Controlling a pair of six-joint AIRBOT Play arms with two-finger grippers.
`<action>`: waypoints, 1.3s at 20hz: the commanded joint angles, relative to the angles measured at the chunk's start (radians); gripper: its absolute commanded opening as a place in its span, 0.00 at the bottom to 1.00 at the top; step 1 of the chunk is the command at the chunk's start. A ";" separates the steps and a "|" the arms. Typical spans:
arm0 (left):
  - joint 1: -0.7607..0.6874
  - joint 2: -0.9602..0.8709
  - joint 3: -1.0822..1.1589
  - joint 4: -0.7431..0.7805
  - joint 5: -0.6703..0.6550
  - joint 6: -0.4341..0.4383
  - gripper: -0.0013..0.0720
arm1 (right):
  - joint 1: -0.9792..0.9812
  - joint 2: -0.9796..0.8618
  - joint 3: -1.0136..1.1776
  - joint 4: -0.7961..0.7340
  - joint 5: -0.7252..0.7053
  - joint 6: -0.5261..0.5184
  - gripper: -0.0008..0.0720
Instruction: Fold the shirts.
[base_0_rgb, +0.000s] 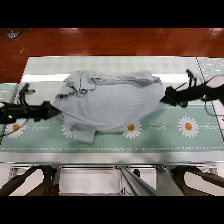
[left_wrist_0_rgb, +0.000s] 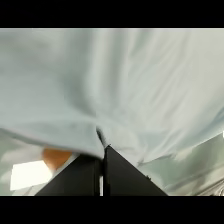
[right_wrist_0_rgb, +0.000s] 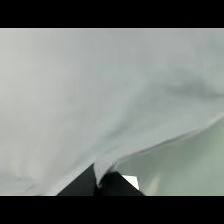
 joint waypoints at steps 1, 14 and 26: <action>0.001 0.050 0.293 -0.138 -0.027 0.001 0.05 | 0.010 0.047 0.348 -0.009 0.052 -0.018 0.05; 0.073 0.303 1.259 0.253 0.015 -0.146 0.05 | 0.008 0.443 1.087 -0.280 0.238 -0.006 0.05; -0.415 0.485 1.015 0.883 -0.184 -0.307 0.05 | 0.008 0.643 0.691 -0.214 0.460 0.026 0.05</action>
